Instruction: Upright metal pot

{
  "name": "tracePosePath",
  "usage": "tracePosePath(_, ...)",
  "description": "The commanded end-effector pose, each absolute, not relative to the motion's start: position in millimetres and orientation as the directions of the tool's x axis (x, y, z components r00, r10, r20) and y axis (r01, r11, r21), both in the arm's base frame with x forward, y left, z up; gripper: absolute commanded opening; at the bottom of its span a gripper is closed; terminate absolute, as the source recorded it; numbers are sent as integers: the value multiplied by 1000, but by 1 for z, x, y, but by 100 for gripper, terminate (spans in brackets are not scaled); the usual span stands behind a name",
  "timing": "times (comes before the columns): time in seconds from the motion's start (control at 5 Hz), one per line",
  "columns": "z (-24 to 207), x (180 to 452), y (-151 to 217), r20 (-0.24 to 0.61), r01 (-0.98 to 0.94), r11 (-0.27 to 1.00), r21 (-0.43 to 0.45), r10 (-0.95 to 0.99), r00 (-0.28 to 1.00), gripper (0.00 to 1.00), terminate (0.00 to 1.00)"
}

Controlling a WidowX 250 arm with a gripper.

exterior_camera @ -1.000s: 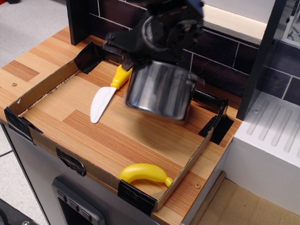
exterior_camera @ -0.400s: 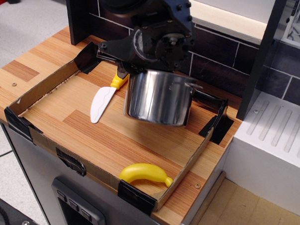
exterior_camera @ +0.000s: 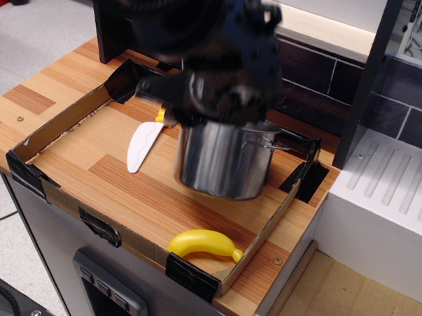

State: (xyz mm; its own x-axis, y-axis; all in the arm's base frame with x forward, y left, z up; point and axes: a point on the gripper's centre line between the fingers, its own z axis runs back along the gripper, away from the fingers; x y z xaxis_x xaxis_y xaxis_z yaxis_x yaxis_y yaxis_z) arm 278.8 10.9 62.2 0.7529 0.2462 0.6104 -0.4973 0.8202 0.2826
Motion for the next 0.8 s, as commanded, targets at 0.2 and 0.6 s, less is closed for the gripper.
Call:
tracePosePath(0.2, 61, 296, 19, 634, -569, 786, 241, 316, 705, 100, 0)
tracePosePath(0.6, 87, 294, 25, 458, -658, 743, 122, 546, 702, 100, 0)
